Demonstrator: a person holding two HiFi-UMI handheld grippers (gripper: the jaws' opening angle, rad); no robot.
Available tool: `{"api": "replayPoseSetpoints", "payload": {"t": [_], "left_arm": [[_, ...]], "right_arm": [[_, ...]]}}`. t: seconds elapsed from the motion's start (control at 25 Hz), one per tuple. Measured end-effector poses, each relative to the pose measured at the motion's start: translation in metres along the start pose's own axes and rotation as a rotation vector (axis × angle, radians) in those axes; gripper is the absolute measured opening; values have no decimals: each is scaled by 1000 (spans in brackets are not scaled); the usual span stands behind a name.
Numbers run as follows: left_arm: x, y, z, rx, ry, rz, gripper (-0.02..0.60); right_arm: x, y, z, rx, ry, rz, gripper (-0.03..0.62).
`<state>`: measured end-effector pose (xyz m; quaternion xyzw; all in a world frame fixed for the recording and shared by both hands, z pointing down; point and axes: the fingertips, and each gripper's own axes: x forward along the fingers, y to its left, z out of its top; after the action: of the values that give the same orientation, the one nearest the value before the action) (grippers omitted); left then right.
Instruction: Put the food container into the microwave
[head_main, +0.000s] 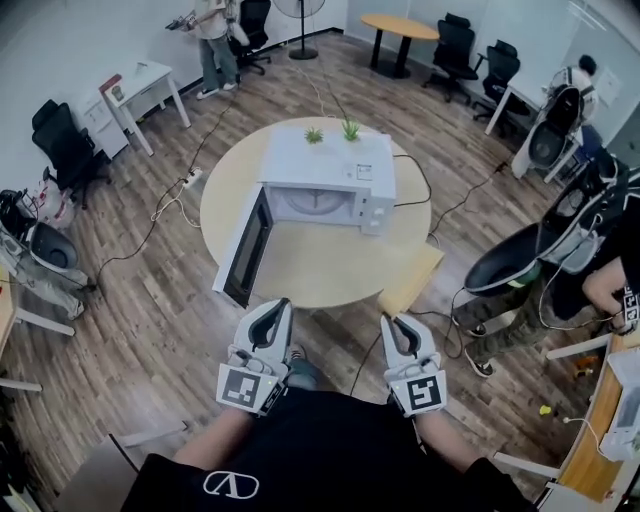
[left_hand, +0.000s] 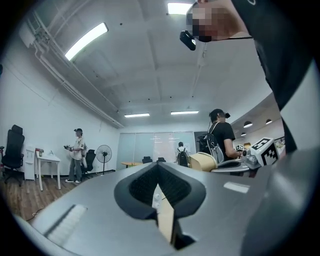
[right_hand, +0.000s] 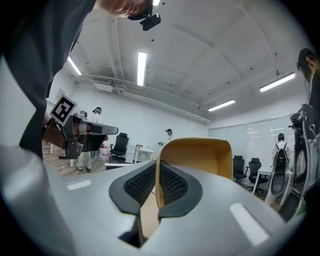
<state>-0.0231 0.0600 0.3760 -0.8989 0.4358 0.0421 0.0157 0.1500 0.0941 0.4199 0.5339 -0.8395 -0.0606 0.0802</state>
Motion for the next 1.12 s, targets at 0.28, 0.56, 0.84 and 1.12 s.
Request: {"api": "replayPoseSetpoints", "payload": {"t": [0.28, 0.56, 0.84, 1.12], "left_arm": [[63, 96, 5, -17, -34, -50, 0], [108, 158, 2, -51, -57, -101, 0], [141, 184, 0, -53, -71, -114, 0], [166, 186, -10, -48, -59, -77, 0]], "right_arm": [[102, -5, 17, -26, 22, -45, 23], [171, -9, 25, -56, 59, -81, 23], [207, -18, 21, -90, 78, -78, 23], [233, -43, 17, -89, 62, -49, 23]]}}
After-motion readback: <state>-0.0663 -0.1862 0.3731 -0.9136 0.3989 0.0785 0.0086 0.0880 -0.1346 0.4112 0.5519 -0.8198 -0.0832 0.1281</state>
